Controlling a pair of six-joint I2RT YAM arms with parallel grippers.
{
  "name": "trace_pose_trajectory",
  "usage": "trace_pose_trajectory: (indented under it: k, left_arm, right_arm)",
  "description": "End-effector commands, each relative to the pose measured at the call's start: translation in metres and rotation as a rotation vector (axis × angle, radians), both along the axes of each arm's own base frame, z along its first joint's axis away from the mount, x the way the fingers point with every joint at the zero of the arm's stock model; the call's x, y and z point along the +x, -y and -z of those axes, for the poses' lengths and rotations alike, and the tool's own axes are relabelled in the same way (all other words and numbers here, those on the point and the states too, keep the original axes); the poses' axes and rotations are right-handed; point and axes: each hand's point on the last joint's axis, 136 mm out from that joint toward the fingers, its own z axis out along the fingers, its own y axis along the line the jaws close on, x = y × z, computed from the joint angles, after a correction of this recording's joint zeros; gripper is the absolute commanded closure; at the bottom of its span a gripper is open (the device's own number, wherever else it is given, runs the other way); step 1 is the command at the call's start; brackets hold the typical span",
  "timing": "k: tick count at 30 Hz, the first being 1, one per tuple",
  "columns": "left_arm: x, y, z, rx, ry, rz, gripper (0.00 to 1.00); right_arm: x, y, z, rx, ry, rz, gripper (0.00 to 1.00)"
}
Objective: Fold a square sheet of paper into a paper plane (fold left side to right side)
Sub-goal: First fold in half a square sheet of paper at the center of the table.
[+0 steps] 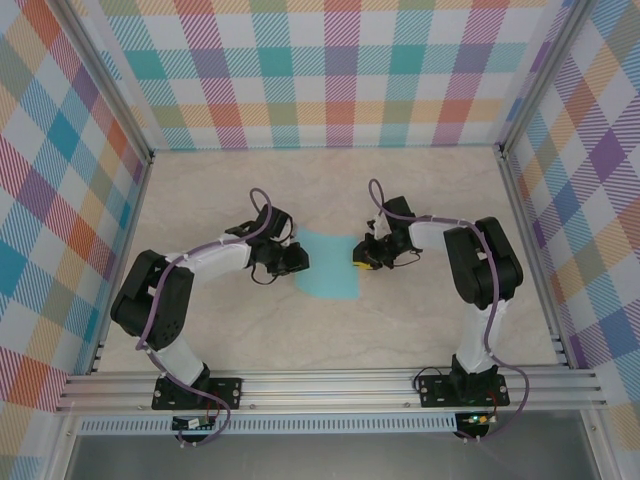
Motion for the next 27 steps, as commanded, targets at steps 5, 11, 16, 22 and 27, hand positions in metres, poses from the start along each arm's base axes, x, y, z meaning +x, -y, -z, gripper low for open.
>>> trace_pose_trajectory:
  k: [5,11,16,22,27]
  left_arm:
    - [0.013,0.052,-0.052,-0.145,0.107,0.069,0.61]
    - [0.011,0.072,-0.044,-0.148,0.087,0.105,0.51]
    - [0.009,0.082,-0.033,-0.165,0.062,0.120,0.47]
    - [0.006,0.095,-0.025,-0.197,0.041,0.143,0.41]
    - [0.005,0.097,-0.017,-0.196,0.026,0.140,0.41]
  right_arm:
    - [-0.017,0.014,0.025,-0.112,-0.049,-0.020,0.85]
    - [-0.019,0.015,0.028,-0.114,-0.050,-0.020,0.85]
    - [-0.018,0.012,0.027,-0.095,-0.044,-0.018,0.85]
    - [-0.013,0.008,0.023,-0.070,-0.026,-0.015,0.84]
    - [-0.005,0.006,0.009,-0.046,0.016,-0.001,0.84]
